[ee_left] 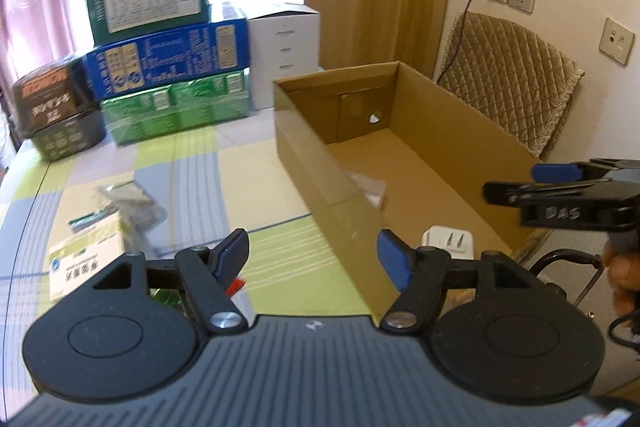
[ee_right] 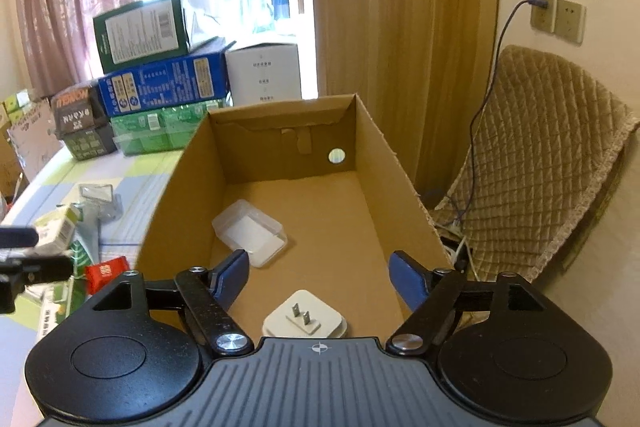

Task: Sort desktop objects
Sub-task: 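Open both tools to drop the floss pack and charger into the box, then grasp the green mouthwash box with the right tool while the left tool grasps the white ointment box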

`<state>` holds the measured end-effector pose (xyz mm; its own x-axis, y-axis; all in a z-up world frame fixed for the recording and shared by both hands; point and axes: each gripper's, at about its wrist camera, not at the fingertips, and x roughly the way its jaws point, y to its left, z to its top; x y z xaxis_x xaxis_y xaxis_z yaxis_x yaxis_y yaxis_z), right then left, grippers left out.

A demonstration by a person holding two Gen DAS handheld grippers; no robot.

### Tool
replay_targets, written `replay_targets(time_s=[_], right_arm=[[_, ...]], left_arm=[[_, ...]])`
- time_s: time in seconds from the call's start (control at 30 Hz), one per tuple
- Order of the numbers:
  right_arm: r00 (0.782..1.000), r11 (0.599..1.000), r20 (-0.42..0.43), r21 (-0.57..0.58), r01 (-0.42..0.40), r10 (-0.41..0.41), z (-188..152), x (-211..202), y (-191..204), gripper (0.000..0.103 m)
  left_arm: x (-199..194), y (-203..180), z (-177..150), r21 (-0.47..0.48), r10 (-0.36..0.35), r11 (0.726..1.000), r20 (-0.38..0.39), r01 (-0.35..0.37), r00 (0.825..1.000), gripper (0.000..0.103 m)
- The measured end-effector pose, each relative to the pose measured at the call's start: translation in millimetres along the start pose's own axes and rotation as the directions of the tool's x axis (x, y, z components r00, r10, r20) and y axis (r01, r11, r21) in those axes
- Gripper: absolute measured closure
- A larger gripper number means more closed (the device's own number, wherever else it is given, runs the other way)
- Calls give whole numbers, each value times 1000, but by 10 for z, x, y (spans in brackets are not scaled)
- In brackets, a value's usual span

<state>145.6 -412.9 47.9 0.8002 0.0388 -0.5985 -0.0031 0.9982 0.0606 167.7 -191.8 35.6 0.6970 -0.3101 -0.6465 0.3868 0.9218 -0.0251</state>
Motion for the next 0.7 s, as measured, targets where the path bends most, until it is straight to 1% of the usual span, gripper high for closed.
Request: replay_targets(time_s=[0.17,0.23,0.4,0.53,0.7], right_arm=[[999,1000,43,-3,-23,23,44,-275,176,20],[997,999,63,-12,-45,45,65,-383,301,16],[987,991,100,-42,-125,128,61,-614,734,12],[976,979,95,-78,-190,197,-12,-689,1097,11],[961,954,46,-142,-265,274,-183,-663,1539,10]], left_arm=[[-177,202,-188,-29,32,999,-15,-32,999,35],[-269,313,-265,-41,53,998,-18,-53,998,35],[-561,659,-497,-68,131,989,-29,-133,991,32],[-802,973,-707,-101,197,974,-48,-201,979,31],[-1053,1322,-933,-139,264,953,-66,-270,962,28]])
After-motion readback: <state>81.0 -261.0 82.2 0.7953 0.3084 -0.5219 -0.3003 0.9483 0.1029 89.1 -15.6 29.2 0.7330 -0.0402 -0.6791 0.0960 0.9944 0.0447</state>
